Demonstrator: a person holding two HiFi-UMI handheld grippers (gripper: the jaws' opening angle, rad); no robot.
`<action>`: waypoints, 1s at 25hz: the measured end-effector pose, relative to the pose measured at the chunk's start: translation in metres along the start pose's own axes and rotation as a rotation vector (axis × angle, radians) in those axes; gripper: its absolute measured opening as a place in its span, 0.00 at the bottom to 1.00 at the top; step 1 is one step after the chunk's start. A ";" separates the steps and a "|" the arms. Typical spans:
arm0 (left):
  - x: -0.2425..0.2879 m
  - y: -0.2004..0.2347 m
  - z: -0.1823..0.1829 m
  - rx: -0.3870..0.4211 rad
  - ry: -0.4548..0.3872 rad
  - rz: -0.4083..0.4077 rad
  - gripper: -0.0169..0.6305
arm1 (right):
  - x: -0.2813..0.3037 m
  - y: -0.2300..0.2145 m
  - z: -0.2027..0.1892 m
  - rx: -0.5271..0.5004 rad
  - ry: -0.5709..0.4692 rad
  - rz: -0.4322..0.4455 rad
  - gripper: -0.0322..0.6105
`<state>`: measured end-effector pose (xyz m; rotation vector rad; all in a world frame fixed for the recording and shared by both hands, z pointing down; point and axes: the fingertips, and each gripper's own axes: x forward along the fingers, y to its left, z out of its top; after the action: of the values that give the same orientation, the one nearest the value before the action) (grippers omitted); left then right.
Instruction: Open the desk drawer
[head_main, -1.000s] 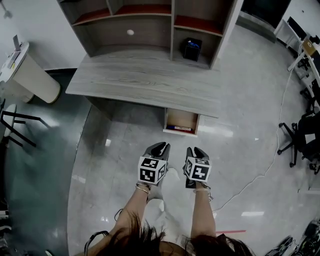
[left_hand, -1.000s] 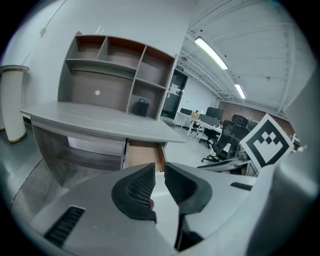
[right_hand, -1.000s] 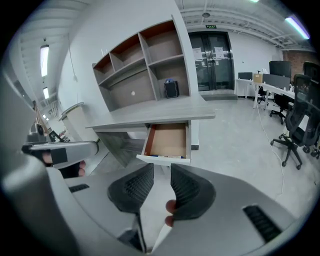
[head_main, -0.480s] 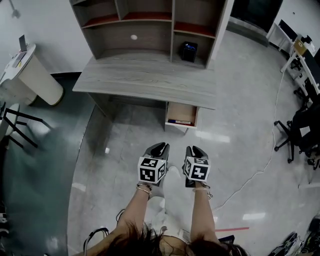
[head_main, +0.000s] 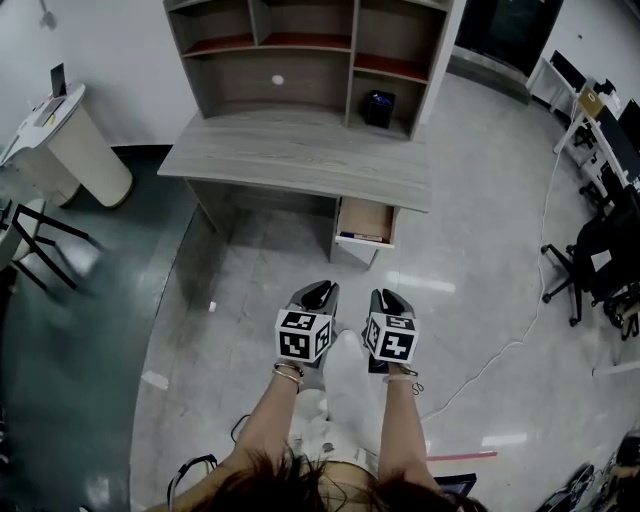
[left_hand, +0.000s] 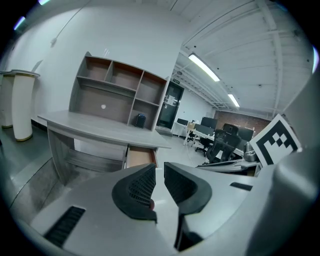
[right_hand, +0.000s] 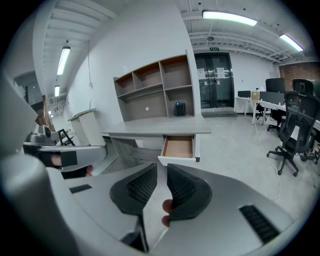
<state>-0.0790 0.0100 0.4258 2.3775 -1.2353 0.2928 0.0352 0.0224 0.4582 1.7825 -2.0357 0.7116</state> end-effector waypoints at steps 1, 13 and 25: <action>-0.004 -0.001 0.000 -0.001 -0.004 0.000 0.12 | -0.004 0.004 0.000 -0.001 -0.007 0.004 0.16; -0.040 -0.019 -0.001 0.030 -0.039 -0.025 0.11 | -0.044 0.030 -0.008 -0.018 -0.046 0.018 0.15; -0.044 -0.038 0.022 0.086 -0.077 -0.037 0.09 | -0.075 0.025 0.007 -0.055 -0.086 0.034 0.12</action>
<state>-0.0736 0.0506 0.3791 2.5033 -1.2347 0.2498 0.0229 0.0815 0.4067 1.7800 -2.1251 0.5916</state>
